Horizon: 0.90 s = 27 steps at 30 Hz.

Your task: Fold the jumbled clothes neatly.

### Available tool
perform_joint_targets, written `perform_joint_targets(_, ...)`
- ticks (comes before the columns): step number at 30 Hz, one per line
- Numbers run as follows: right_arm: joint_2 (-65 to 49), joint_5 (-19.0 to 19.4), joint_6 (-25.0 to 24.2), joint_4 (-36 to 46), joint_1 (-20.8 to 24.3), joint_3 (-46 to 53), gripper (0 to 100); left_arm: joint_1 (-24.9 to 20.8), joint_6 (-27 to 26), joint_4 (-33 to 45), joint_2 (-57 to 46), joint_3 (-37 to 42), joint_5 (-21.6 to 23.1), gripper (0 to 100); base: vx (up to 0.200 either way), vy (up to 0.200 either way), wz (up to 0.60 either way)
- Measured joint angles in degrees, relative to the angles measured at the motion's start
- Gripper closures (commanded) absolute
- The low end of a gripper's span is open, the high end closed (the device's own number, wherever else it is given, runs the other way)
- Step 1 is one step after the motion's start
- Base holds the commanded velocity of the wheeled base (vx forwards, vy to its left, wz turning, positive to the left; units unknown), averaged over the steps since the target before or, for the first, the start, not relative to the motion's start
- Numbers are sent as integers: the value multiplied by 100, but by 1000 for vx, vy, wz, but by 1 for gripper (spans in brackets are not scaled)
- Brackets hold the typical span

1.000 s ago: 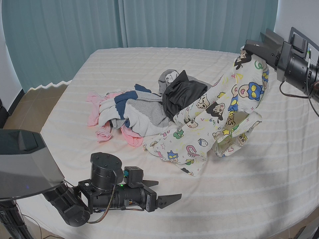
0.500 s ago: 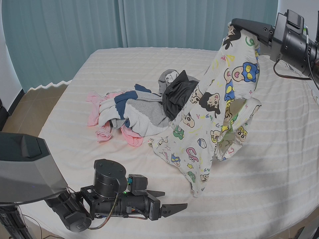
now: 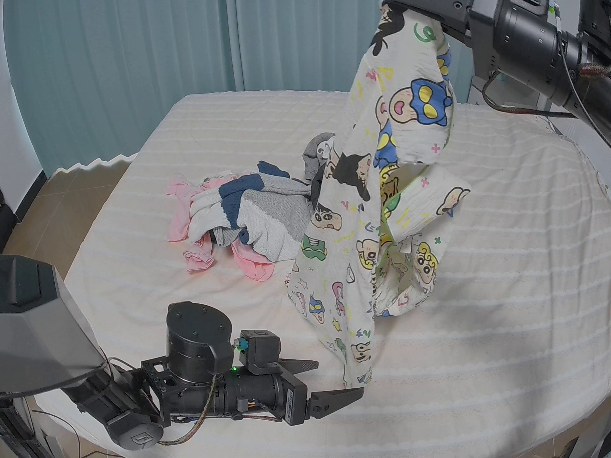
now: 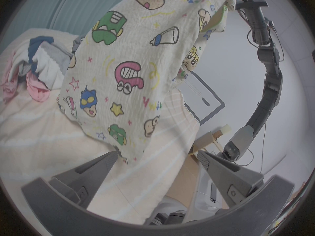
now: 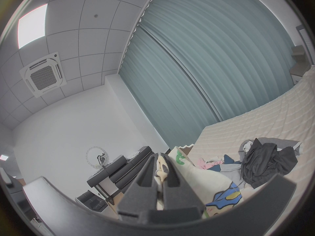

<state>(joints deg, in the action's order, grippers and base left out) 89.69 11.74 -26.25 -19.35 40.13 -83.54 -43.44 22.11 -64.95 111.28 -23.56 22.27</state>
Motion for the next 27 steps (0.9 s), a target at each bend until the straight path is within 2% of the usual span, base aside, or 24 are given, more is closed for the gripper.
perform_joint_targets(3, 72, -22, 0, 24, 101, -80, 100, -11, -195, -2, -15, -24, -207, 0, 0, 0, 0)
perform_joint_targets(7, 151, -24, -2, 28, 226, -135, 100, -55, -449, -2, 16, -107, -857, 0, 0, 0, 0)
perform_joint_targets(14, 243, -30, -2, 33, 446, -215, 100, -215, -600, 2, 229, -355, -1614, 0, 0, 0, 0)
perform_joint_targets(17, 265, -59, -2, 30, 514, -279, 100, -276, -851, 4, 322, -411, -1908, 0, 0, 0, 0)
perform_joint_targets(22, 267, -90, -2, 33, 578, -325, 100, -311, -1331, -2, 492, -494, -2678, 0, 0, 0, 0)
perform_joint_targets(27, 204, -110, -11, 38, 608, -258, 100, -325, -1517, -5, 623, -573, -3070, 0, 0, 0, 0)
